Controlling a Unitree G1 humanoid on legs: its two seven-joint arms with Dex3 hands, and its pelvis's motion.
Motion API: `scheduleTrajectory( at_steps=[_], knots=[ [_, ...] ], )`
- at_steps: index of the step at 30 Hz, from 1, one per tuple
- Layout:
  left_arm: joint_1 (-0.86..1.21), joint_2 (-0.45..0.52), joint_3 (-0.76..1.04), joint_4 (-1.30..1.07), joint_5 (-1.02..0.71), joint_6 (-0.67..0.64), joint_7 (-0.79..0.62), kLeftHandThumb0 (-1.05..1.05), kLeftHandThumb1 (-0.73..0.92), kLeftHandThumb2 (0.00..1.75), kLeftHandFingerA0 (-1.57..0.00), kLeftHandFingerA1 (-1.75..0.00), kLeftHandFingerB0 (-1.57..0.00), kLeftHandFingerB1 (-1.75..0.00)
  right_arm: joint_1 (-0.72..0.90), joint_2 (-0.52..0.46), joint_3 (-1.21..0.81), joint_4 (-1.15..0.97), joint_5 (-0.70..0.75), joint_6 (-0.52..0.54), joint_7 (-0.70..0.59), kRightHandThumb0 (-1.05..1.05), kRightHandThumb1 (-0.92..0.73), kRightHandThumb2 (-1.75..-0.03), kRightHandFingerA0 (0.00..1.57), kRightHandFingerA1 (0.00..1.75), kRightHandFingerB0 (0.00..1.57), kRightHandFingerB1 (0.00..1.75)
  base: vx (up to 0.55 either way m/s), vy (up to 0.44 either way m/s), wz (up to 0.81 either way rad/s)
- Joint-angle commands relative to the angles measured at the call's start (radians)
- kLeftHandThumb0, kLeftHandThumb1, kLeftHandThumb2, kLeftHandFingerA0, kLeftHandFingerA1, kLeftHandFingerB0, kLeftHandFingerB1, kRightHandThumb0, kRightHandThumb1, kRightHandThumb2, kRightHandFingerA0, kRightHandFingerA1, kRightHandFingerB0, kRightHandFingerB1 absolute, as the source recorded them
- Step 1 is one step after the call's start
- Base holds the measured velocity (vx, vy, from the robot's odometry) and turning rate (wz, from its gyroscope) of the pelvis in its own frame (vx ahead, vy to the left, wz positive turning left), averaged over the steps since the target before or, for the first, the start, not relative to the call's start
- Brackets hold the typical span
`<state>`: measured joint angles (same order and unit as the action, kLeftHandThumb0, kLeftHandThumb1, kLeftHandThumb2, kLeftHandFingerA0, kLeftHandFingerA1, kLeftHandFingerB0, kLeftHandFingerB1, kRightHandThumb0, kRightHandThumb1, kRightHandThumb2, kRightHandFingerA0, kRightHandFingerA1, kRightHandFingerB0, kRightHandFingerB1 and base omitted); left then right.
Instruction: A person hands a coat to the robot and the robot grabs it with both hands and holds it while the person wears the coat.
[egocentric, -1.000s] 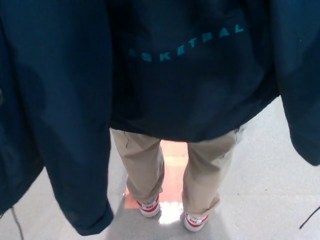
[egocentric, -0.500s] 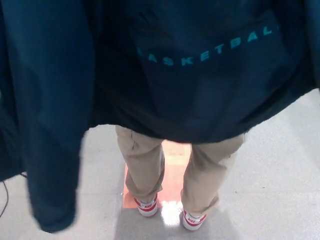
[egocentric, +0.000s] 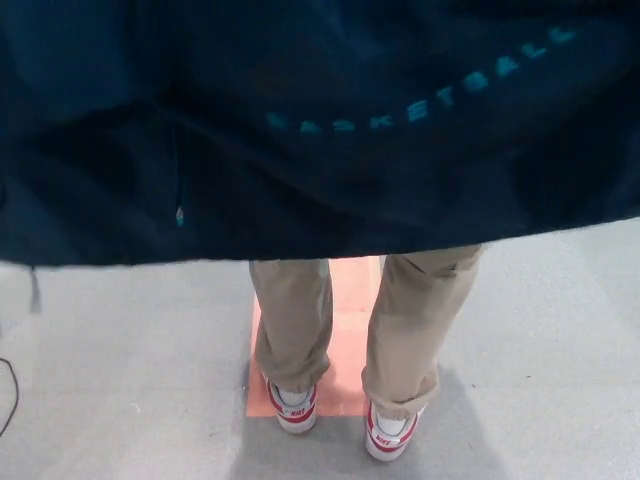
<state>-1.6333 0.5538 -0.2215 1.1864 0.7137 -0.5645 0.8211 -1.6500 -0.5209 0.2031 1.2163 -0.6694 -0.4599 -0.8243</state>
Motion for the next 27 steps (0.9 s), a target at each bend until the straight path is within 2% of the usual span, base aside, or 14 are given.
scheduleTrajectory(
  at_steps=[1, 11, 12, 16, 17, 18, 19, 20, 21, 22, 23, 24, 26, 27],
  knots=[
    [-0.03, 0.036, 0.009, 0.0, -0.018, 0.06, 0.023, -0.06, 0.74, 0.74, -0.8, -1.75, -0.62, -1.49, -0.023, -0.026, -0.001, 0.002, 0.015, 0.019, -0.02, 0.05, -0.57, -0.79, 0.92, 1.61, 0.74, 1.22, 0.0, 0.0, 0.0],
    [-0.033, 0.037, 0.005, 0.0, -0.021, 0.058, 0.018, -0.05, 0.75, 0.74, -0.8, -1.75, -0.63, -1.46, -0.031, -0.028, 0.008, 0.005, 0.02, 0.046, 0.019, 0.01, -0.61, -0.78, 0.87, 1.61, 0.71, 1.19, 0.0, 0.0, 0.0],
    [-0.033, 0.036, 0.005, 0.0, -0.021, 0.056, 0.021, -0.04, 0.73, 0.76, -0.81, -1.75, -0.64, -1.44, -0.034, -0.029, 0.01, 0.006, 0.022, 0.056, 0.038, 0.02, -0.62, -0.75, 0.88, 1.57, 0.75, 1.11, 0.0, 0.0, 0.0],
    [-0.033, 0.039, -0.001, 0.002, -0.016, 0.055, 0.023, -0.06, 0.75, 0.75, -0.81, -1.75, -0.63, -1.44, -0.036, -0.029, 0.015, 0.009, 0.024, 0.066, 0.067, 0.03, -0.62, -0.76, 0.93, 1.59, 0.77, 1.06, 0.0, 0.0, 0.0],
    [-0.032, 0.039, -0.001, 0.001, -0.017, 0.056, 0.021, -0.06, 0.76, 0.74, -0.82, -1.75, -0.63, -1.42, -0.035, -0.028, 0.013, 0.008, 0.029, 0.066, 0.076, 0.04, -0.61, -0.78, 0.97, 1.49, 0.8, 1.0, 0.0, 0.0, 0.0],
    [-0.03, 0.041, -0.003, 0.0, -0.015, 0.06, 0.019, -0.12, 0.78, 0.67, -0.82, -1.7, -0.67, -1.0, -0.036, -0.025, 0.005, 0.008, 0.042, 0.072, 0.106, -0.18, -0.76, -0.63, 1.03, 1.28, 0.59, 0.49, 0.0, 0.0, 0.0],
    [-0.029, 0.042, -0.005, -0.002, -0.013, 0.065, 0.018, -0.12, 0.78, 0.67, -0.82, -1.7, -0.67, -1.0, -0.037, -0.022, -0.003, 0.008, 0.057, 0.079, 0.138, -0.18, -0.76, -0.63, 1.03, 1.28, 0.59, 0.49, 0.0, 0.0, 0.0],
    [-0.026, 0.043, -0.004, -0.002, -0.016, 0.068, 0.007, -0.25, 0.72, 0.62, -0.75, -1.22, -0.56, -0.5, -0.04, -0.019, -0.002, 0.009, 0.059, 0.099, 0.171, -0.39, -0.69, -0.62, 0.94, 0.7, 0.26, 0.32, 0.0, 0.0, 0.0],
    [-0.023, 0.04, 0.0, -0.001, -0.024, 0.074, -0.008, -0.45, 0.55, 0.83, -0.58, -0.67, -0.29, -0.45, -0.041, -0.018, -0.002, 0.009, 0.061, 0.111, 0.199, -0.58, -0.55, -0.81, 0.56, 0.56, 0.06, 0.31, 0.0, 0.0, 0.0],
    [-0.022, 0.038, 0.002, 0.0, -0.029, 0.078, -0.015, -0.45, 0.55, 0.83, -0.58, -0.67, -0.29, -0.45, -0.041, -0.018, -0.003, 0.009, 0.064, 0.114, 0.211, -0.58, -0.55, -0.81, 0.56, 0.56, 0.06, 0.31, 0.0, 0.0, 0.0],
    [-0.02, 0.026, 0.016, 0.004, -0.056, 0.126, -0.084, -0.77, 0.53, 0.87, 0.0, -0.1, -0.03, -0.19, -0.041, -0.018, 0.0, 0.014, 0.068, 0.133, 0.268, -0.8, -0.57, -0.89, 0.17, 0.46, 0.0, 0.07, 0.0, 0.0, 0.0],
    [-0.019, 0.023, 0.018, 0.005, -0.063, 0.153, -0.118, -0.88, 0.57, 0.89, 0.0, 0.0, 0.0, -0.06, -0.039, -0.018, 0.001, 0.015, 0.073, 0.138, 0.299, -0.9, -0.61, -0.93, 0.08, 0.19, 0.0, 0.0, 0.0, 0.0, 0.0],
    [-0.022, 0.023, 0.011, 0.001, -0.057, 0.185, -0.147, -0.93, 0.6, 0.92, 0.0, 0.0, 0.0, -0.03, -0.038, -0.021, -0.007, 0.01, 0.089, 0.142, 0.345, -0.88, -0.61, -0.96, 0.0, 0.09, 0.0, 0.05, 0.0, 0.0, 0.0],
    [-0.021, 0.023, 0.012, -0.001, -0.062, 0.189, -0.158, -0.95, 0.6, 0.94, 0.0, 0.0, 0.0, -0.03, -0.035, -0.022, -0.009, 0.007, 0.093, 0.143, 0.357, -0.89, -0.6, -0.91, 0.0, 0.05, 0.0, 0.0, 0.0, 0.0, 0.0]
  ],
)
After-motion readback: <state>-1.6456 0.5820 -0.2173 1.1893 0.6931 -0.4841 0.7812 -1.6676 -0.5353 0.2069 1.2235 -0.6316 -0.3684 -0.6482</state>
